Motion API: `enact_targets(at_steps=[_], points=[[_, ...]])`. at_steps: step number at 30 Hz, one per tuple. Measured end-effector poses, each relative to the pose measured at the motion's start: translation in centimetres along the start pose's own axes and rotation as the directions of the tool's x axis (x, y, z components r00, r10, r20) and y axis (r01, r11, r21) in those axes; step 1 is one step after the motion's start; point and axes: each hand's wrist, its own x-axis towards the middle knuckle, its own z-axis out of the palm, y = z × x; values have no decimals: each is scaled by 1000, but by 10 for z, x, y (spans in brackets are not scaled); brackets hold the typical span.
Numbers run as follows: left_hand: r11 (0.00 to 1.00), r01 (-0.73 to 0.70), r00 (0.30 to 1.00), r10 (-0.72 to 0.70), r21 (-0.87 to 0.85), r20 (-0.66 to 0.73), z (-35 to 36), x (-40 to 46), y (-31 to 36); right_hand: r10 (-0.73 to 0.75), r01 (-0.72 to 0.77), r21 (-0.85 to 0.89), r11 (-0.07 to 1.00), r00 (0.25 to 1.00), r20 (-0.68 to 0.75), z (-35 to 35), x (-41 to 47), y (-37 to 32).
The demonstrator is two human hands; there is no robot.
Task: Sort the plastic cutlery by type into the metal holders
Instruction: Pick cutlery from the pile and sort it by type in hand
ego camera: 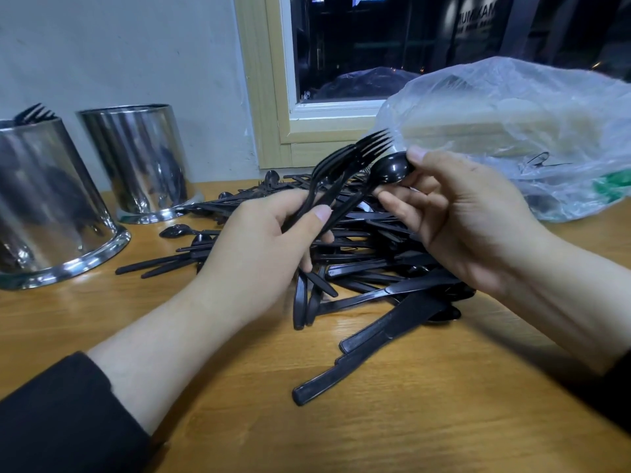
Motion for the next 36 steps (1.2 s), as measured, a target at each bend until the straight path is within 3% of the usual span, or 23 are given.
enact_targets(at_steps=[12,17,19,23,26,27,30,34,36], points=[[988,-82,986,61,134,154,2,-4,4,23,-25,-40,999,999,-38,-4,2,-2],[968,-106,992,88,226,87,3,-4,3,41,-39,-95,995,999,21,-6,1,-7],[971,-78,996,68,225,54,4,-3,1,10,1,-242,970,999,44,-8,2,-9],[972,-60,998,53,226,37,5,-2,2,-120,170,-613,772,985,121,-15,4,-15],[987,-44,999,41,156,19,5,0,-2,-155,288,-844,453,957,244,-22,3,-24],[992,-34,999,32,121,16,4,1,-4,-148,302,-875,379,953,265,-24,2,-27],[1000,8,1000,-8,22,21,2,3,-5,-132,297,-911,286,954,270,-29,-5,-37],[1000,13,1000,-13,11,11,1,1,-3,-78,281,-950,136,959,273,-34,-22,-48],[999,6,1000,-7,44,11,0,-1,-2,17,231,-972,44,973,232,-35,-35,-47]])
